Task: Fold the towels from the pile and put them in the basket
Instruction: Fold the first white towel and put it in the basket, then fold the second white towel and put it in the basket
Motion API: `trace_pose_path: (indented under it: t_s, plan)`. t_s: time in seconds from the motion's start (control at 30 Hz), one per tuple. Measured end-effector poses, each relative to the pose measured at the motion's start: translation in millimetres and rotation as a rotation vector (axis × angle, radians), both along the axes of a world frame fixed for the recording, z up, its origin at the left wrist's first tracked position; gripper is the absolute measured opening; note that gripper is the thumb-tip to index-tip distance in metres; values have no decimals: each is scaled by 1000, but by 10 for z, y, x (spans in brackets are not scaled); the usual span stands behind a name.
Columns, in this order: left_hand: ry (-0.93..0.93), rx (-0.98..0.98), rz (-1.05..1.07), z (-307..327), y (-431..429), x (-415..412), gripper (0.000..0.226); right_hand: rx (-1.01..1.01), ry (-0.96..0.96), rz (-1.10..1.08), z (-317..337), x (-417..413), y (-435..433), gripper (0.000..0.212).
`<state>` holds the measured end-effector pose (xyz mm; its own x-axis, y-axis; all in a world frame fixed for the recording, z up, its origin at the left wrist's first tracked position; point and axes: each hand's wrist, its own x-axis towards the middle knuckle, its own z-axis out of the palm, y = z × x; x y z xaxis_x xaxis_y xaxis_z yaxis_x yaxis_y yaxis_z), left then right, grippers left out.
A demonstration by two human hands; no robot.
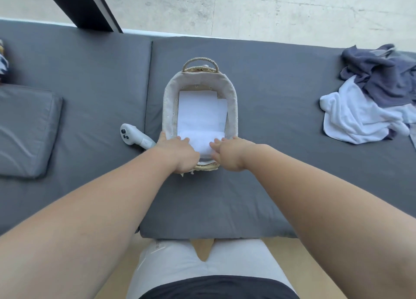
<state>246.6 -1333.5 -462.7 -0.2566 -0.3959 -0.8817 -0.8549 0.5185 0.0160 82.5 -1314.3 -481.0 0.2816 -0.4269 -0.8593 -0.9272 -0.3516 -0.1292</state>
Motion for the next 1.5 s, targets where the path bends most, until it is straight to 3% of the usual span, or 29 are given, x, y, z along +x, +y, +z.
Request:
trace_pose_path:
  t_s: [0.13,0.4,0.6,0.83,1.13,1.33,1.5]
  plan:
    - [131,-51,293,333,309,33,31,-25,-174,-315,283,-195,171,49]
    - [371,-285,618,924,918,115,45,-189,-357,-558,753,-542,669,50]
    - [532,-355,613,1015,1156,-18,51,-339,-415,-802,1068,-740,1198,49]
    - [612,-323,494,1132,1463,-750,57,-445,-395,-1006,1217,-1448,1837,51]
    - [536,-344,343,1026,1646,-2611,61,-487,-388,-1189,1037,-3339,2388,56]
    - [523,-323,362,973,1835,-4038,58,-444,-350,-1166,911,-4778,2611,57]
    - [516,-318,407,926,1826,-4703,58,-413,-335,-1137,842,-5433,2514,56]
